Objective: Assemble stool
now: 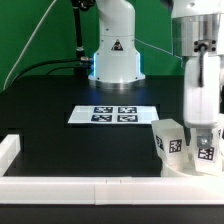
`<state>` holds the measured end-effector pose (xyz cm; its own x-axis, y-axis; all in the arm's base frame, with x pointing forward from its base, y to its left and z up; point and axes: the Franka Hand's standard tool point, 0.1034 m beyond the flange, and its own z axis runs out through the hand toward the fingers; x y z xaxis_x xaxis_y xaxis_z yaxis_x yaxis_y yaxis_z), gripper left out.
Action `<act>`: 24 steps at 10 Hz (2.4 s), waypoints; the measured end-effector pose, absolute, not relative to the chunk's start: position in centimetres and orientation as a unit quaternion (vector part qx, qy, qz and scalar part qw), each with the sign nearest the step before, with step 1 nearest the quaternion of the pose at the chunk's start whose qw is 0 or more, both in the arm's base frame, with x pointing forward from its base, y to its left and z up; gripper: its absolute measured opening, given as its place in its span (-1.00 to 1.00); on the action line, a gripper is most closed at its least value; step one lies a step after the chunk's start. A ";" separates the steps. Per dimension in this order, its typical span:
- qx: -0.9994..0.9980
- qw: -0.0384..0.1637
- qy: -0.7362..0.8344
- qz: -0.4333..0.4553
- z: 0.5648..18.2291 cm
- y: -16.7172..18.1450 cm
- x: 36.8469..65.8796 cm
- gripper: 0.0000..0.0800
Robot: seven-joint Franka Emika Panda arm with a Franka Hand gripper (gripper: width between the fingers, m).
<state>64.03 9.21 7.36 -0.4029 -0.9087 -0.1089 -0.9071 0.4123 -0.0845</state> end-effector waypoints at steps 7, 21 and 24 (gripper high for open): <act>-0.374 0.160 0.913 -0.011 7.2 10.0 63.4 -0.16; -0.709 0.179 0.674 -0.105 13.0 11.3 65.9 0.62; -0.875 0.127 0.447 -0.134 12.9 10.2 65.8 0.62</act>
Offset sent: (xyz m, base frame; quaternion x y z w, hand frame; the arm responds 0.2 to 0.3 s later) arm -0.0011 0.0041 -0.0014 0.0760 -0.0806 0.3777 0.9193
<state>65.85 10.17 12.86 0.5643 -0.8166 0.1217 -0.7484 -0.5681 -0.3422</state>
